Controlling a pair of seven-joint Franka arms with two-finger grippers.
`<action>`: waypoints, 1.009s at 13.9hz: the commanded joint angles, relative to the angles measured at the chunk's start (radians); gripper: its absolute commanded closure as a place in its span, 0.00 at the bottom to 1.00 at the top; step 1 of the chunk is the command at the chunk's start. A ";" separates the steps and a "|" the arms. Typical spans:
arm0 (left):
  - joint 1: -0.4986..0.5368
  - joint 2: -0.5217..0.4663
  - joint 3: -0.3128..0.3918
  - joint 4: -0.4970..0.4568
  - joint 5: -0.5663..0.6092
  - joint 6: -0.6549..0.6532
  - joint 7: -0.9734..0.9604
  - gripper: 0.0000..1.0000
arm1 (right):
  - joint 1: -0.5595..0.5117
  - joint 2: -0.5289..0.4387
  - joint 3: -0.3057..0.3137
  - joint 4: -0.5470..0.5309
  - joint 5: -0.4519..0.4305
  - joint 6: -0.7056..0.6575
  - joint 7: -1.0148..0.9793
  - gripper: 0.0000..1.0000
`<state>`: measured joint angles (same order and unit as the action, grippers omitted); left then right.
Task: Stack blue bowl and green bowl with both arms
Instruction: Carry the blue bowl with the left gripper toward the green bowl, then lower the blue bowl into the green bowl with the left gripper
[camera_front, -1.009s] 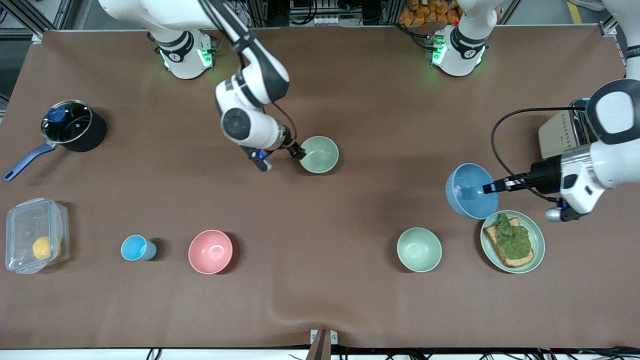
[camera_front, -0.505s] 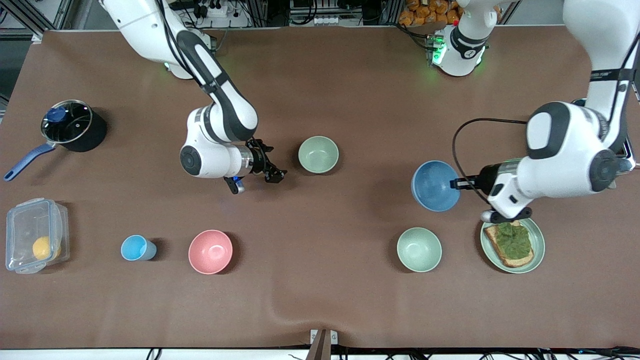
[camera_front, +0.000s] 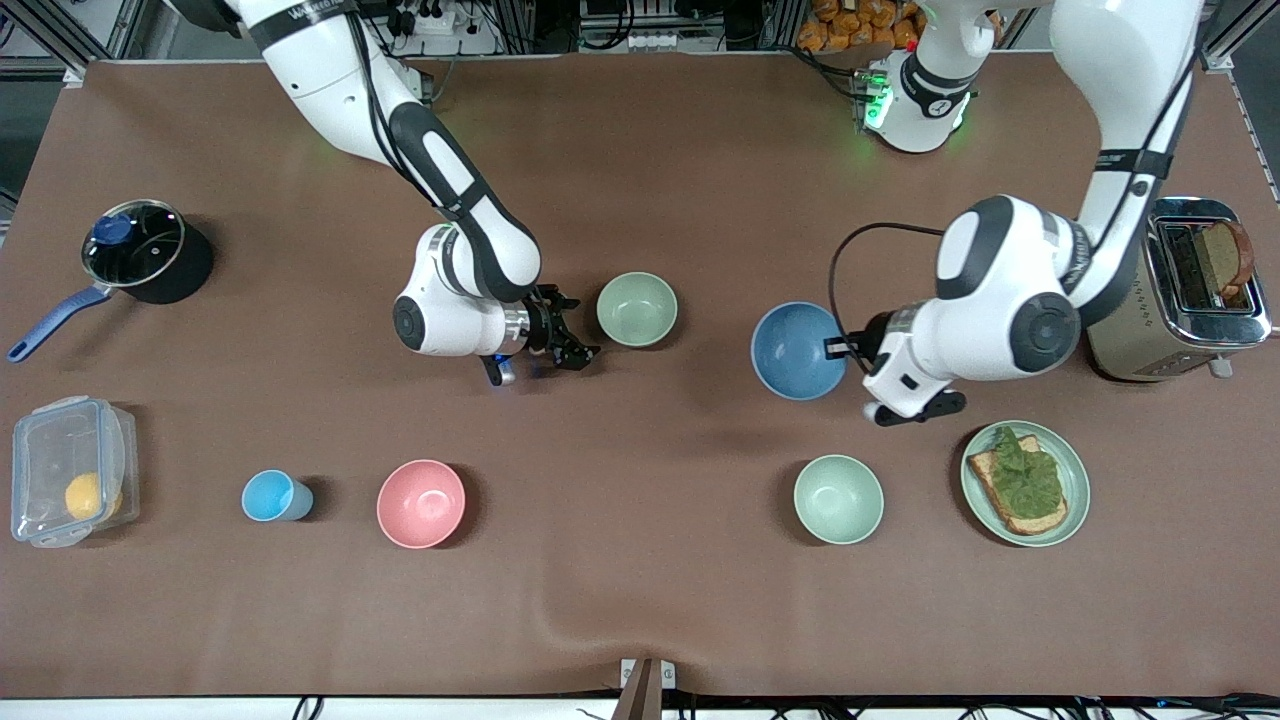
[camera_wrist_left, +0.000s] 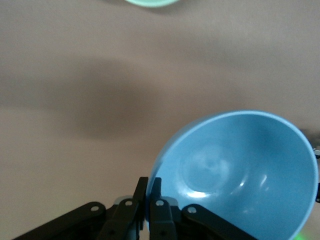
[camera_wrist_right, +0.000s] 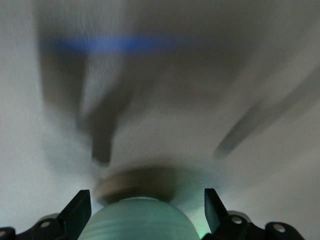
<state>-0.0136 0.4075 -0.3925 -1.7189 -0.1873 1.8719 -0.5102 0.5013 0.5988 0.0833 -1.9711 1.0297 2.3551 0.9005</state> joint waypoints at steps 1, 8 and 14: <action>-0.098 0.011 0.003 -0.030 0.022 0.041 -0.143 1.00 | 0.006 0.007 0.003 -0.002 0.049 0.018 -0.038 0.00; -0.284 0.056 0.001 -0.082 0.011 0.174 -0.375 1.00 | 0.010 0.013 0.003 -0.002 0.070 0.030 -0.038 0.00; -0.377 0.117 0.003 -0.071 0.019 0.253 -0.473 1.00 | 0.013 0.018 0.003 0.000 0.070 0.038 -0.040 0.00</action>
<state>-0.3698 0.4987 -0.3945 -1.7996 -0.1869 2.0911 -0.9467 0.5094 0.6104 0.0830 -1.9712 1.0643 2.3805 0.8861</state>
